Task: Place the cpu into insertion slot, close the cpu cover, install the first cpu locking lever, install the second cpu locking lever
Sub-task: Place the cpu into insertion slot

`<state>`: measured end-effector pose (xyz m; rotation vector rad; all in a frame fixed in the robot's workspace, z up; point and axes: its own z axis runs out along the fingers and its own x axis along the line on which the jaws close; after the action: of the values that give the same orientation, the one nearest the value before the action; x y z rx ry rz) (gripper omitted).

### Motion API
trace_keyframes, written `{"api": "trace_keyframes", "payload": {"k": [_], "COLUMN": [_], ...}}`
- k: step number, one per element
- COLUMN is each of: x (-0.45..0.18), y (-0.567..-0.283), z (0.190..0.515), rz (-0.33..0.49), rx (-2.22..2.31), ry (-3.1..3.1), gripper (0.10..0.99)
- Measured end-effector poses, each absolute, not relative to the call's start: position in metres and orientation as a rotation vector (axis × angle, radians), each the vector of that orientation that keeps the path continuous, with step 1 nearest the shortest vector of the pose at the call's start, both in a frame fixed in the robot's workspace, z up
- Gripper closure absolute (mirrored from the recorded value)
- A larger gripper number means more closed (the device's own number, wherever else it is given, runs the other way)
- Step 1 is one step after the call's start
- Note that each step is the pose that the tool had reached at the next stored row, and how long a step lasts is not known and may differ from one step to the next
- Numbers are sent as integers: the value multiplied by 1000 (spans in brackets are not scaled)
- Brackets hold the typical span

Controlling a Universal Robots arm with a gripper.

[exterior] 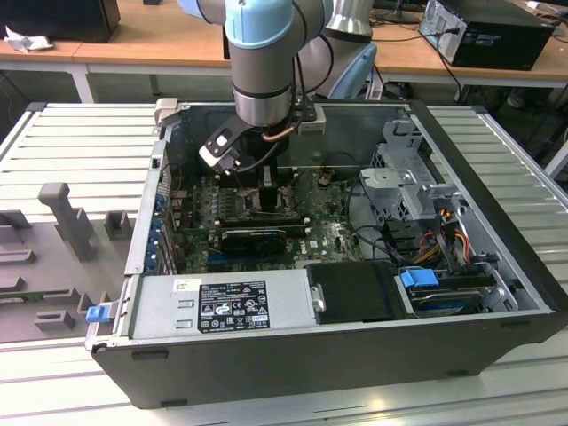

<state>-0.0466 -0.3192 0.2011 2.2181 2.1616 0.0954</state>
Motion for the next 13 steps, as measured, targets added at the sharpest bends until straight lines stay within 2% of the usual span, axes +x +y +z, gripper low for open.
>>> {"api": "trace_keyframes", "payload": {"k": [5, 10, 11, 13], "x": [-46, -46, -46, -46], "y": [-319, -319, -320, -322], "z": [203, 222, 222, 223], "rz": [120, 96, 84, 72], "rx": [2233, 2221, 2216, 2210], "ry": [2174, 2165, 2160, 2155], "gripper": [482, 498, 690, 808]}}
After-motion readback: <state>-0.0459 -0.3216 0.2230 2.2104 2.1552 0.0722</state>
